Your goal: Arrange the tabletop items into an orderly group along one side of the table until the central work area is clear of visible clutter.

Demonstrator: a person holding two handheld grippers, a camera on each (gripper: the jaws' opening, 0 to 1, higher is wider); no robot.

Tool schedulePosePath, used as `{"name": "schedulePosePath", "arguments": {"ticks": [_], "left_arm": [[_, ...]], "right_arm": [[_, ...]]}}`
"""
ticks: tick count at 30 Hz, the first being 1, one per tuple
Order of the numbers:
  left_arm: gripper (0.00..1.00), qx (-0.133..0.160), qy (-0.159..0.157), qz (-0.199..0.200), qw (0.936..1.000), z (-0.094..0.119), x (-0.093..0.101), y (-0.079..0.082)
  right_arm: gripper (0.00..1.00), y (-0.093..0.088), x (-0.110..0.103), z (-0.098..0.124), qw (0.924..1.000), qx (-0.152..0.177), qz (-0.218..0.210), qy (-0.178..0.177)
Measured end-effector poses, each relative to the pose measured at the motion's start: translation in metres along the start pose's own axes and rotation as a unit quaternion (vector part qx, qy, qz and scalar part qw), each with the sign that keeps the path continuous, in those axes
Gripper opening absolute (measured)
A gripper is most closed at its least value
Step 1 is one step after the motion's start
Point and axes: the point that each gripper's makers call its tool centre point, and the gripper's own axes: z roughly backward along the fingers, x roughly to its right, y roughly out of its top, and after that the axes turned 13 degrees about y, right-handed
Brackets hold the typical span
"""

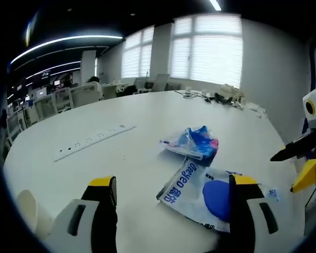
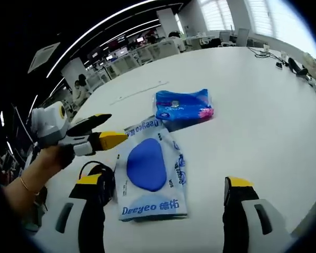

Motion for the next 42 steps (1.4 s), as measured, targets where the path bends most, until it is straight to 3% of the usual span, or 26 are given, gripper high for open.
{"name": "schedulePosePath", "arguments": {"ticks": [4, 10, 13, 22, 25, 29, 32, 36, 39, 42], "left_arm": [[0.77, 0.003, -0.003, -0.002, 1.0, -0.002, 0.0, -0.001], [0.68, -0.015, -0.005, -0.008, 0.9998, -0.002, -0.001, -0.014], [0.66, -0.017, -0.009, -0.023, 0.9996, -0.002, 0.0, -0.017], [0.51, -0.024, -0.024, -0.014, 0.9993, -0.01, -0.004, -0.026], [0.41, -0.027, -0.035, 0.023, 0.9988, -0.011, 0.0, -0.026], [0.39, -0.02, -0.034, 0.012, 0.9992, -0.015, 0.001, -0.026], [0.31, -0.023, -0.038, 0.02, 0.9988, -0.017, 0.003, -0.028], [0.21, -0.039, -0.036, 0.016, 0.9985, -0.017, 0.002, -0.037], [0.18, -0.047, -0.036, 0.049, 0.997, -0.017, 0.002, -0.038], [0.15, -0.041, -0.038, 0.038, 0.9977, -0.022, -0.001, -0.038]], "right_arm": [[0.87, -0.011, -0.006, 0.003, 0.9998, -0.003, -0.016, -0.008], [0.8, -0.034, -0.017, 0.001, 0.9977, -0.011, -0.066, -0.011], [0.73, -0.038, -0.019, -0.002, 0.9975, -0.008, -0.068, -0.019], [0.56, -0.043, -0.023, -0.009, 0.9943, 0.005, -0.102, -0.028], [0.46, -0.046, -0.024, -0.011, 0.9925, 0.009, -0.118, -0.03], [0.42, -0.052, -0.026, -0.016, 0.9901, 0.004, -0.136, -0.032], [0.39, -0.058, -0.026, -0.019, 0.9873, -0.001, -0.155, -0.034], [0.23, -0.061, -0.026, -0.021, 0.9851, 0.0, -0.168, -0.035], [0.22, -0.062, -0.024, -0.022, 0.9826, 0.01, -0.181, -0.039], [0.16, -0.063, -0.025, -0.023, 0.98, 0.012, -0.196, -0.034]]}}
